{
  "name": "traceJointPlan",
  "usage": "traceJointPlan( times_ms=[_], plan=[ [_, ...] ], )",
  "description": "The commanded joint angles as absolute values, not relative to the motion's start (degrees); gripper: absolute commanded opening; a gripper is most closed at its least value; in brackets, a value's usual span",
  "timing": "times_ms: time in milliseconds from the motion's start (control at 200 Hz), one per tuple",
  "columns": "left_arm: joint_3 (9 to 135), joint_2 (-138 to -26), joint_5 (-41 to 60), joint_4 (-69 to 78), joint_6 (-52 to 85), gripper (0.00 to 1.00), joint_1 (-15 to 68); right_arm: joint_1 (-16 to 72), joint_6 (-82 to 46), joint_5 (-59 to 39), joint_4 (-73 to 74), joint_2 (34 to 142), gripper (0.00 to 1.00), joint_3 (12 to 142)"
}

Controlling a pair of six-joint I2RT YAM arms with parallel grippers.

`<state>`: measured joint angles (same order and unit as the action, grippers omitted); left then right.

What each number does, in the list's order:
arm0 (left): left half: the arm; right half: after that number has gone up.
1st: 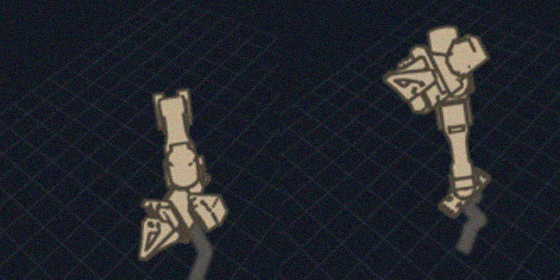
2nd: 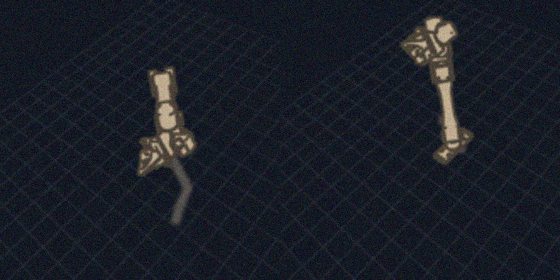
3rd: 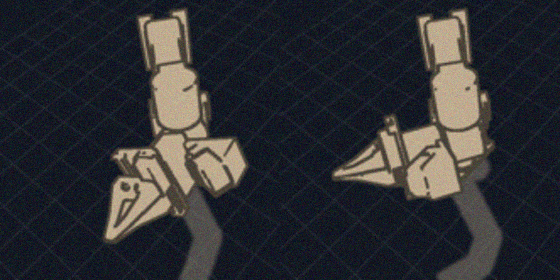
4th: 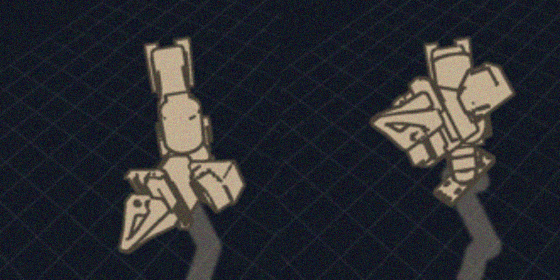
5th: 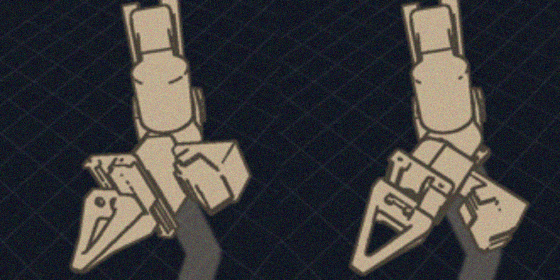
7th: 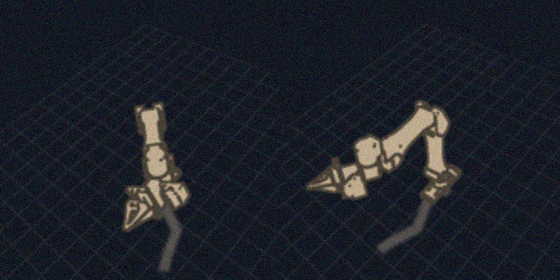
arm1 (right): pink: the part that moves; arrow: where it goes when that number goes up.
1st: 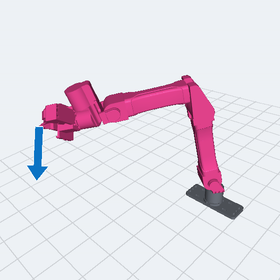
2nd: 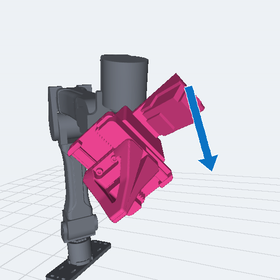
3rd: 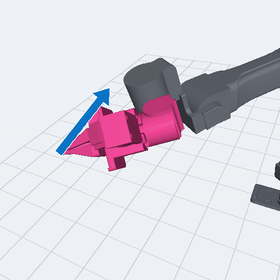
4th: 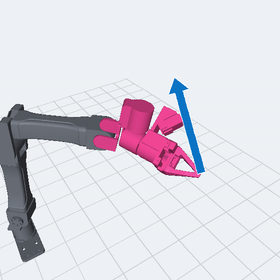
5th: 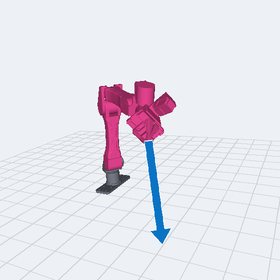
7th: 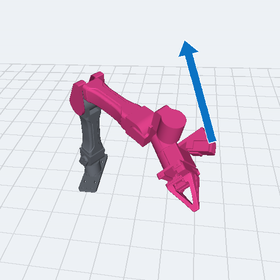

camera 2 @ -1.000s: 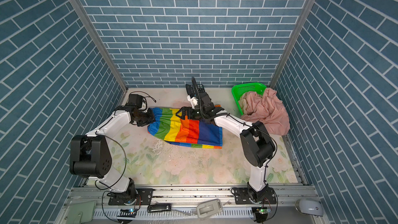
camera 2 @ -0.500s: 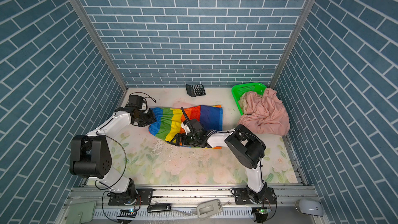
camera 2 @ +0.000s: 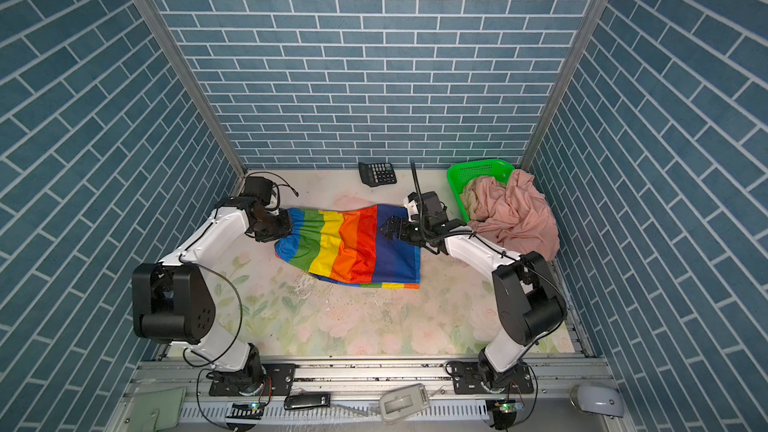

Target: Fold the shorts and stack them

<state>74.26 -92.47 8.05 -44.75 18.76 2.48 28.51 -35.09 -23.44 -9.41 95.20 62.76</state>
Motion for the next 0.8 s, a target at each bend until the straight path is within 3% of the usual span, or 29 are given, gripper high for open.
traceJointPlan(
  times_ms=[0, 290, 605, 795],
  plan=[
    [78.1, -91.5, 1.7, -51.8, 14.6, 0.00, 2.2, 27.1, -27.6, -21.2, -20.0, 99.3, 0.99, 63.6],
    [85.3, -91.9, -2.2, -58.1, 13.7, 0.00, 3.9, 27.9, -27.3, -20.7, -19.0, 104.1, 0.99, 66.3],
    [97.1, -100.4, -14.1, -68.3, 15.7, 0.00, 18.7, 29.7, -29.4, -22.2, -16.7, 106.9, 0.99, 67.6],
    [104.7, -107.7, -16.4, -74.0, 17.6, 0.00, 26.1, 30.0, -31.2, -23.2, -13.6, 106.9, 0.99, 65.6]
  ],
)
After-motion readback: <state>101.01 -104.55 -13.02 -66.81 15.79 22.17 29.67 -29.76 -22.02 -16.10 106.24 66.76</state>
